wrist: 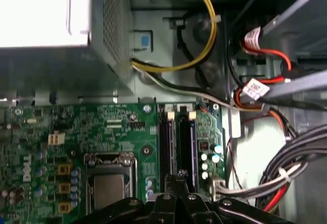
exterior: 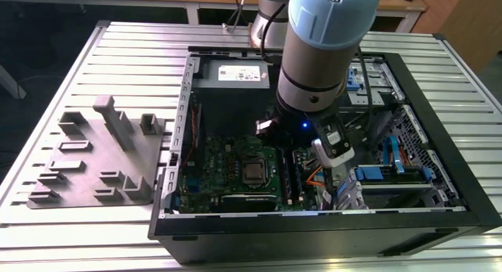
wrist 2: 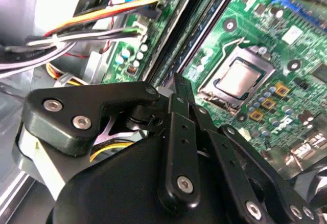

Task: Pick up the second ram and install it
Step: 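Press down the second ram until it locks into place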

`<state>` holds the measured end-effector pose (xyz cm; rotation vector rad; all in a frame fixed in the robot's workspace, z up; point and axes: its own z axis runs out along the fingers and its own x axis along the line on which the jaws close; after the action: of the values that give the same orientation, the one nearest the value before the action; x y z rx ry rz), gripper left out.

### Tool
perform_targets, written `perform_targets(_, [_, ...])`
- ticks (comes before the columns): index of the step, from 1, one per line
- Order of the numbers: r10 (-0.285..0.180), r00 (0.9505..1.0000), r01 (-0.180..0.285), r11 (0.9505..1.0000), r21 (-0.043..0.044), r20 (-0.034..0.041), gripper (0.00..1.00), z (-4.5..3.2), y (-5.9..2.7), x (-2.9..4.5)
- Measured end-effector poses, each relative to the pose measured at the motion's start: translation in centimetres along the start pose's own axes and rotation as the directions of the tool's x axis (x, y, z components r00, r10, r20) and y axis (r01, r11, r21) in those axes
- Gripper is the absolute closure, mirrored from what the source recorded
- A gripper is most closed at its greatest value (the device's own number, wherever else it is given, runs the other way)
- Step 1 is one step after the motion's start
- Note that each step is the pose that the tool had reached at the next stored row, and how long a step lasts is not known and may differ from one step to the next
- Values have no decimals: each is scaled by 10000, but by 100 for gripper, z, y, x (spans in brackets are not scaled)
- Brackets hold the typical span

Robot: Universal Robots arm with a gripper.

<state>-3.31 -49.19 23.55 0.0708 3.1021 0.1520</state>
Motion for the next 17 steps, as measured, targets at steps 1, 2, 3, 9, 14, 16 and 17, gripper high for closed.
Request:
perform_targets(1, [1,10000,-1,10000,4,0,93,-1,-20,-1])
perform_targets(2, [1,10000,-1,10000,6,0,93,-3,-42,-2])
perform_targets(3, [2,10000,-2,10000,5,1,93,-4,-68,-3])
perform_targets(9, [14,10000,-14,10000,16,-2,93,-19,-245,-11])
perform_targets(14, [25,10000,-25,10000,18,-10,93,-23,-297,-14])
perform_targets(16, [26,10000,-26,10000,18,-13,93,-25,-316,-15])
perform_targets(17, [28,10000,-28,10000,18,-14,93,-26,-325,-15])
